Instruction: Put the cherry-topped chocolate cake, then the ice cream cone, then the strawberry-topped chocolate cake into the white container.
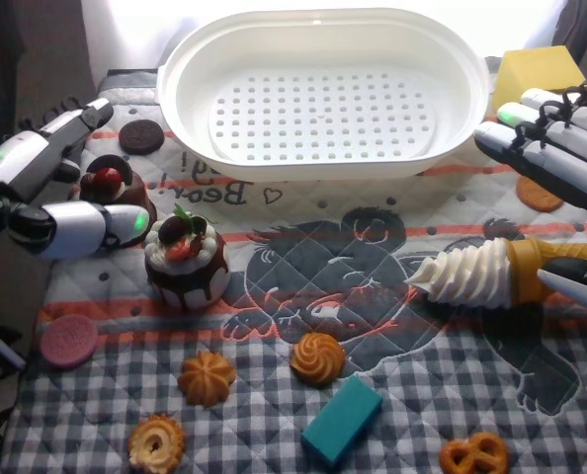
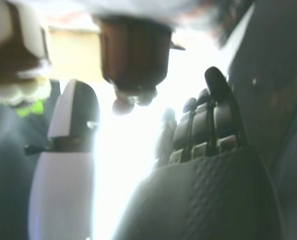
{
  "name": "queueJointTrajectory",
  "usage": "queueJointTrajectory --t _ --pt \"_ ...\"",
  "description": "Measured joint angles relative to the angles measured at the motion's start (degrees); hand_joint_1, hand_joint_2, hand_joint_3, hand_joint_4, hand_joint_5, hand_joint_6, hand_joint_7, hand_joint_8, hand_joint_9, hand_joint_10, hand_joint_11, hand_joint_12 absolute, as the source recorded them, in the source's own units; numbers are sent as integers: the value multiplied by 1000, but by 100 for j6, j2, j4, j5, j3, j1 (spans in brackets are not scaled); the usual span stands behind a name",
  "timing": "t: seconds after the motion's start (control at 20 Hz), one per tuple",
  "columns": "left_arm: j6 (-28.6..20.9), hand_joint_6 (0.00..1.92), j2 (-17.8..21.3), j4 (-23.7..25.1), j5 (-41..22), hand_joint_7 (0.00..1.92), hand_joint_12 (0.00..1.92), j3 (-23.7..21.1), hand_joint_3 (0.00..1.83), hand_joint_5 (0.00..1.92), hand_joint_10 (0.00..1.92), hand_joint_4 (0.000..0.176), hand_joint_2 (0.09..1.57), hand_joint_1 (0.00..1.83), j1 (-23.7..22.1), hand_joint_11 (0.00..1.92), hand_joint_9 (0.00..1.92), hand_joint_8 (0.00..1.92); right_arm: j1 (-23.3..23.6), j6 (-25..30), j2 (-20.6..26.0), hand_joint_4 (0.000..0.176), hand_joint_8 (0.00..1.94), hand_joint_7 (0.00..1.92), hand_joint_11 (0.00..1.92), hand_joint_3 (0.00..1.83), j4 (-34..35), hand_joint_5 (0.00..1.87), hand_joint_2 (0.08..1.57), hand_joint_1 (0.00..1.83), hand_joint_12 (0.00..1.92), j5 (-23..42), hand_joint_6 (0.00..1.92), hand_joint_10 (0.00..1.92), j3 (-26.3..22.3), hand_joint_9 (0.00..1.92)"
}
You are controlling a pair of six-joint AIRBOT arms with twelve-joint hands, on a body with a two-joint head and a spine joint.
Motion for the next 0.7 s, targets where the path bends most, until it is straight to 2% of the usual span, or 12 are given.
queueJointTrajectory --t 0.05,0.1,0.15,0.2,0.25,0.4,0.45,0.5,0.55,0.6,0.65,0.7 --pt "2 221 -48 -31 90 515 1795 92 3 488 1041 0 1131 1084 -35 101 276 105 0 0 0 0 0 0 0 0 0 0 1300 708 501 0 0 0 0 0" --pt "2 486 -81 -33 175 508 1896 157 1 571 1703 0 1119 1124 -50 476 455 1180 0 0 0 0 0 0 0 0 -4 0 1300 710 495 0 0 0 -2 0" --pt "15 1136 -109 -26 267 706 1916 203 19 604 1877 0 1239 1173 -85 879 730 1550 0 0 0 0 0 0 0 3 -9 0 1305 679 498 0 0 0 -2 0" --pt "35 1339 -149 -20 306 745 1920 251 7 693 1912 0 1243 1107 -92 1063 892 1847 0 0 0 0 0 0 0 3 -2 0 1306 675 499 -2 0 0 -2 0" --pt "42 1379 -170 -33 326 705 1921 282 4 712 1919 0 1243 1097 -96 1104 907 1906 0 0 0 0 0 0 0 0 -9 0 1303 666 709 4 0 0 -2 0" --pt "57 1361 -175 -17 315 772 1921 291 0 731 1921 0 1236 1100 -116 1157 966 1921 -42 0 0 0 0 0 0 0 -2 0 1301 672 1067 17 0 15 -2 21" --pt "57 1362 -173 4 315 727 1921 284 8 609 1921 0 1284 1160 -120 841 690 1730 -42 0 0 0 0 0 0 2 -4 0 1317 656 691 -7 0 2 -2 3" --pt "70 1415 -155 68 319 686 1921 254 6 591 1847 0 1301 1132 -125 559 480 1653 -42 0 -7 0 0 0 0 0 -4 0 1321 664 319 4 0 0 -2 0" --pt "83 1431 -144 92 334 488 1921 219 0 655 1587 0 1278 1088 -127 337 383 1215 -42 0 -7 0 0 0 0 1 -4 0 1325 665 243 2 0 0 -2 0" --pt "90 1483 -142 127 341 618 1921 203 2 632 1545 0 1294 1101 -129 333 387 1458 -46 0 -7 0 0 0 0 0 2 0 1321 640 342 2 0 0 -2 0" --pt "103 1502 -107 131 326 613 1921 144 1 608 1599 16 1315 1093 -136 323 358 1575 -66 0 -11 0 0 0 0 0 -2 0 1318 647 366 26 0 0 -2 0" --pt "101 1478 -46 160 313 636 1921 66 0 588 1703 0 1319 1100 -140 457 416 1628 -66 0 -13 0 0 0 0 1 -2 0 1324 665 115 17 0 0 -2 0"
